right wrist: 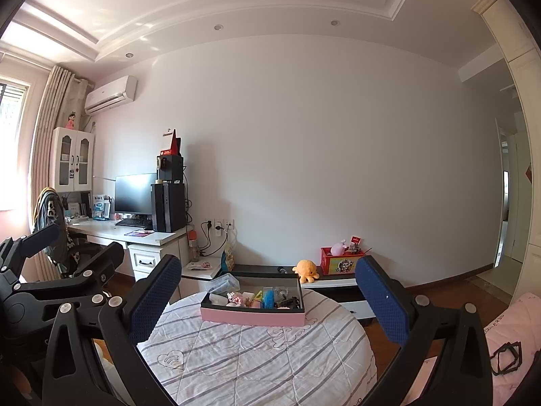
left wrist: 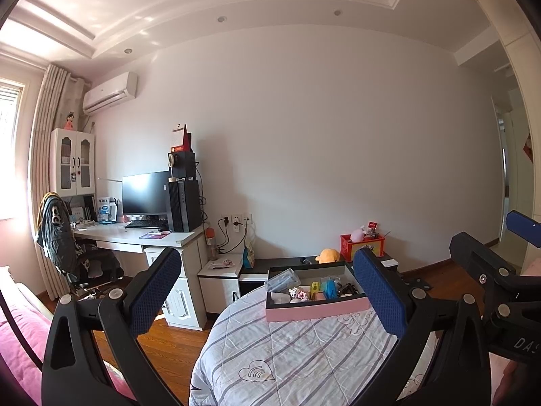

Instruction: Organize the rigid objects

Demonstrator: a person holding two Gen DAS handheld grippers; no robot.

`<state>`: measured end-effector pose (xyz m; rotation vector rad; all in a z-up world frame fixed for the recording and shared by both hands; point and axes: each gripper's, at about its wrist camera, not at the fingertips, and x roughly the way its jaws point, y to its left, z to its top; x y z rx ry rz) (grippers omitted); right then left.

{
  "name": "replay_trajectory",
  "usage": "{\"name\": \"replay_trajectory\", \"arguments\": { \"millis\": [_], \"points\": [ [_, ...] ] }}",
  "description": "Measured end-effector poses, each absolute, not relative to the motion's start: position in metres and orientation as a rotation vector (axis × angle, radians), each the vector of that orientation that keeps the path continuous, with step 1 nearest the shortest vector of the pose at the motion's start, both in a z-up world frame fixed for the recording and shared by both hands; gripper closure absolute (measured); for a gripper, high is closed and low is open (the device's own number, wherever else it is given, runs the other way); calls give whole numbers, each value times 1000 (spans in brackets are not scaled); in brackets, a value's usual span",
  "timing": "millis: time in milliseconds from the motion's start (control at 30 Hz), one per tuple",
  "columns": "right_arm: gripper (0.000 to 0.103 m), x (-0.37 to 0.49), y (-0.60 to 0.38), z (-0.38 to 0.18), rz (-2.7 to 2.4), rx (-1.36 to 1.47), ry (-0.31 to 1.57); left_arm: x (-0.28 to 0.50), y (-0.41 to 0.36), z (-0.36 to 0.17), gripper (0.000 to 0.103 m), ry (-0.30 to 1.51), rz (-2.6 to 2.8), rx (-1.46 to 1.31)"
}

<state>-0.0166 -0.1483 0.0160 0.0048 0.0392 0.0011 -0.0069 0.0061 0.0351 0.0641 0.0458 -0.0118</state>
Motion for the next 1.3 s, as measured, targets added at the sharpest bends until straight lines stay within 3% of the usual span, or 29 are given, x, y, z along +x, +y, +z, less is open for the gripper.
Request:
{"name": "replay_trajectory", "arguments": {
  "millis": [1300],
  "points": [
    [0,-10,-147,11,1,-1,48,-7,7,33,0,41,-5,62]
  ]
}}
